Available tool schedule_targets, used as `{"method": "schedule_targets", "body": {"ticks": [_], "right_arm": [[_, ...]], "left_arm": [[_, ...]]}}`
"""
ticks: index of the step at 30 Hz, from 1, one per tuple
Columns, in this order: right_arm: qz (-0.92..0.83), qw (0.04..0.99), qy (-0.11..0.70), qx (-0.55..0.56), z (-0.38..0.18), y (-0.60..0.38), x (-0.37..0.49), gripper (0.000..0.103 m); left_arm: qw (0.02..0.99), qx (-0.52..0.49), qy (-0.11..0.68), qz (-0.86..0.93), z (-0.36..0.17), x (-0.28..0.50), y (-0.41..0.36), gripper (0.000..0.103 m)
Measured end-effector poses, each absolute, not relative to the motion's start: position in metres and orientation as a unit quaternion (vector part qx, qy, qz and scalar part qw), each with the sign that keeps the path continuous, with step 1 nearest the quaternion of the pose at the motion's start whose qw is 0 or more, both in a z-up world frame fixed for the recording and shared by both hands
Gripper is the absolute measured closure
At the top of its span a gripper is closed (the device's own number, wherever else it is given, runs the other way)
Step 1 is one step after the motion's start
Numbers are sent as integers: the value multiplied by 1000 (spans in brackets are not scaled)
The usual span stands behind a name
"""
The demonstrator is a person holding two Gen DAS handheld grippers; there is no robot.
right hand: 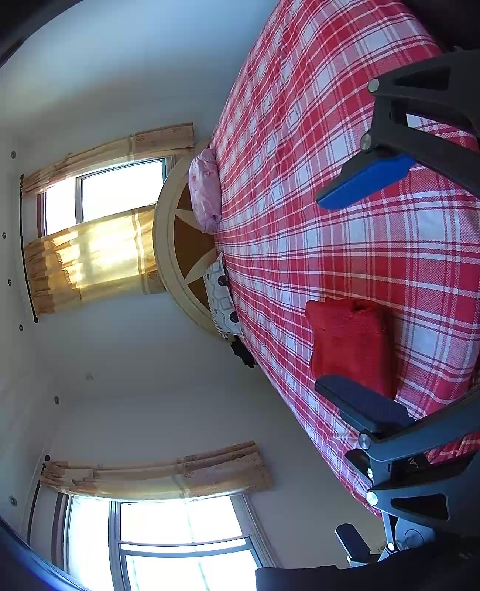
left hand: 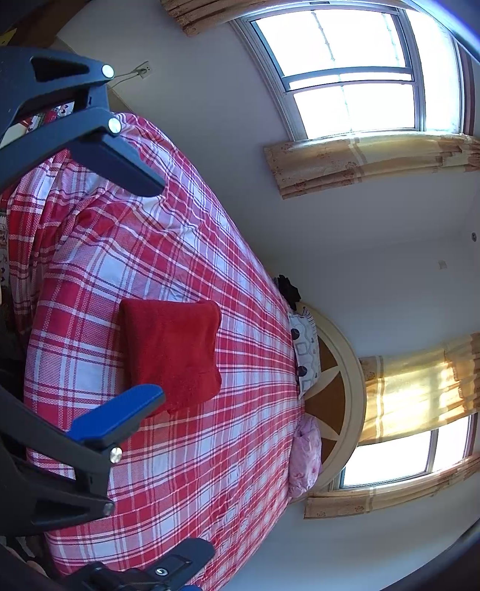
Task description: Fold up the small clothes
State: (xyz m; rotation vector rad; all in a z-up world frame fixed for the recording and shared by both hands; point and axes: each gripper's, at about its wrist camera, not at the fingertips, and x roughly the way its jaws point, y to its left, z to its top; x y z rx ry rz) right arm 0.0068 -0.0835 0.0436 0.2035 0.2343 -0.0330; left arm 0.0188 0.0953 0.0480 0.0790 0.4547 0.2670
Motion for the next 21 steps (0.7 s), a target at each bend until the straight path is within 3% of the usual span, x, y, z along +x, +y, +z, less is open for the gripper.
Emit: {"method": "schedule_targets", "body": {"ticks": [21], "right_arm": [[-15,988,117,103,43,-82,6,11]], "left_arm": [[963,39,232,131,44,20,94,0]]}}
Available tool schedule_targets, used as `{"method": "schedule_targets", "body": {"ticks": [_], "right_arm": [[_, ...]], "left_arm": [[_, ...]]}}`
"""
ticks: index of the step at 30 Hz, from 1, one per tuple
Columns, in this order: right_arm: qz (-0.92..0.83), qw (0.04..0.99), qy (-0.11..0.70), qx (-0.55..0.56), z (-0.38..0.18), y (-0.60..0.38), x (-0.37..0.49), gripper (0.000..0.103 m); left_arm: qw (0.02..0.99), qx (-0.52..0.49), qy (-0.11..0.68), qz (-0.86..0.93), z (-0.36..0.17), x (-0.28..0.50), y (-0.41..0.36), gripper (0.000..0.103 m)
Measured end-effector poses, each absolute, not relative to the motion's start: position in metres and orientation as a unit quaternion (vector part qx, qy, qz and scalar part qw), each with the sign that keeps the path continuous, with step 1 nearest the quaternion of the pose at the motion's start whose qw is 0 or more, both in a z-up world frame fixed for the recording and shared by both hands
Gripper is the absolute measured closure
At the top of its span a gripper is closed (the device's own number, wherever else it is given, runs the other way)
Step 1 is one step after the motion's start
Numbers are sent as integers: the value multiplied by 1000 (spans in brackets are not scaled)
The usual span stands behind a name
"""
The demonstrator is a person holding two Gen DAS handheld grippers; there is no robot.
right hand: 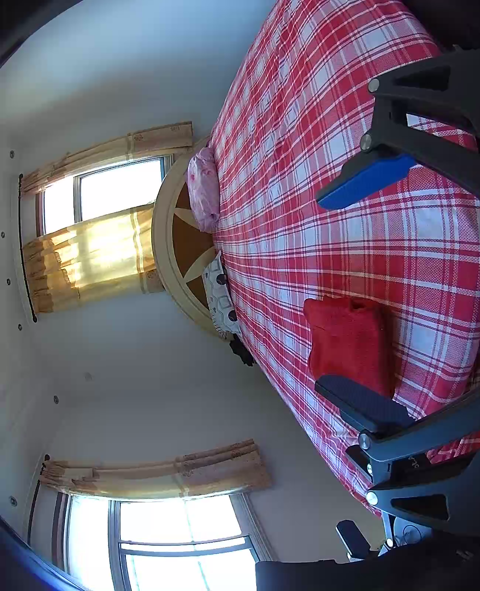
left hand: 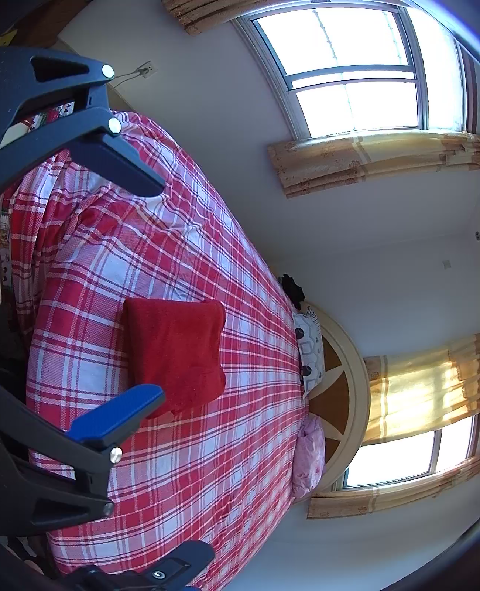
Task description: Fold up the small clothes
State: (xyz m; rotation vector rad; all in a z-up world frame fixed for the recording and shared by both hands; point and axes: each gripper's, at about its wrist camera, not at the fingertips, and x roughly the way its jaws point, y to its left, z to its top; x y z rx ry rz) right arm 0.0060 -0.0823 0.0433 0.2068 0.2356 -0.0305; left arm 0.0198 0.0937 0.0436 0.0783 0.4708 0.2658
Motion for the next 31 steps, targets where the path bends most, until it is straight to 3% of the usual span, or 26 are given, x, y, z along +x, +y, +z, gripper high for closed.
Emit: {"method": "schedule_targets", "body": {"ticks": [31], "right_arm": [[-16,987,122,105,37,-87,7,11]], "left_arm": [[963,23,240,116,41,23,97,0]]}}
